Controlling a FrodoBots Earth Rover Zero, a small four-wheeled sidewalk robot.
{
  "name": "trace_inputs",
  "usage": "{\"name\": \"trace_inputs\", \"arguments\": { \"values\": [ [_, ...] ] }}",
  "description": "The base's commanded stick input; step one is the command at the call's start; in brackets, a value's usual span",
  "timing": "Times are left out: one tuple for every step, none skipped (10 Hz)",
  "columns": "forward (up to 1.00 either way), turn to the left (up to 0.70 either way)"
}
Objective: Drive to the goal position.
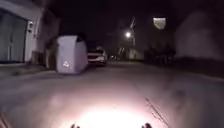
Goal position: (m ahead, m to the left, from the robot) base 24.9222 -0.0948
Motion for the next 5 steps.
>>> {"name": "trace_inputs", "arguments": {
  "values": [
    [0.7,0.0],
    [0.7,0.0],
    [0.7,0.0],
    [0.7,-0.12],
    [0.7,-0.32]
  ]
}}
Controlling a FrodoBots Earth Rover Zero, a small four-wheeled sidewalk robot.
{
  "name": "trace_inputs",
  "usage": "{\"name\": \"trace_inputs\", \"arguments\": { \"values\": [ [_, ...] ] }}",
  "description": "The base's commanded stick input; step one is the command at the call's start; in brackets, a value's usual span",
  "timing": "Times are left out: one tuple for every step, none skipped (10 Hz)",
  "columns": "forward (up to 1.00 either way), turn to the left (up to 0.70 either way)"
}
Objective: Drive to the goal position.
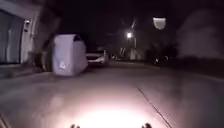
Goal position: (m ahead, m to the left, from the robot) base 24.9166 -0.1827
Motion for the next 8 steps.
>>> {"name": "trace_inputs", "arguments": {
  "values": [
    [0.7,-0.28],
    [0.7,-0.06],
    [0.7,0.0],
    [0.7,0.0],
    [0.7,0.0],
    [0.7,0.0],
    [0.7,0.0],
    [0.7,0.0]
  ]
}}
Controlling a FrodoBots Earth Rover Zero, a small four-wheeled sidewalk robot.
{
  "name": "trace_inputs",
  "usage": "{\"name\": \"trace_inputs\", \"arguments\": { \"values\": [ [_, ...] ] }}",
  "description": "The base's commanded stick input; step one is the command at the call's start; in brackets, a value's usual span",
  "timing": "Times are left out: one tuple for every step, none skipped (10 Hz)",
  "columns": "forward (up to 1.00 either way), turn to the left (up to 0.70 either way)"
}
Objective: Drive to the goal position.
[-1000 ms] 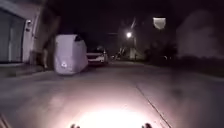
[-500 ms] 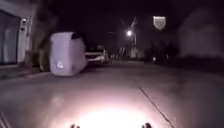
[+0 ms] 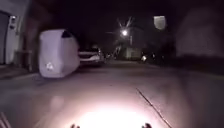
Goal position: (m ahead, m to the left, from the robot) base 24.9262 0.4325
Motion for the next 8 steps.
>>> {"name": "trace_inputs", "arguments": {
  "values": [
    [0.7,0.0],
    [0.7,0.0],
    [0.7,0.0],
    [0.7,0.0],
    [0.7,0.0],
    [0.7,0.0],
    [0.7,0.0],
    [0.7,0.0]
  ]
}}
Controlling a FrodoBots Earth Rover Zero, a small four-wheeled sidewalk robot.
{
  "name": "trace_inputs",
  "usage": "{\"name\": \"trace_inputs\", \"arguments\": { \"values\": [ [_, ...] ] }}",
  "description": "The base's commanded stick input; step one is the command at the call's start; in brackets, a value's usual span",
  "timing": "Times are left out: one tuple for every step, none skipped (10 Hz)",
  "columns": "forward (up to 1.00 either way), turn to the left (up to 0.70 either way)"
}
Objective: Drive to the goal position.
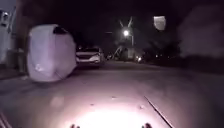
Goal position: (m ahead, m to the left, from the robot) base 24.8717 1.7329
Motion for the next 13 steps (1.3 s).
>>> {"name": "trace_inputs", "arguments": {
  "values": [
    [0.7,-0.24],
    [0.7,-0.34],
    [0.7,-0.05],
    [0.7,0.0],
    [0.7,0.0],
    [0.7,0.0],
    [0.7,0.0],
    [0.7,0.0],
    [0.7,0.0],
    [0.7,0.0],
    [0.7,0.0],
    [0.7,0.0],
    [0.7,0.0]
  ]
}}
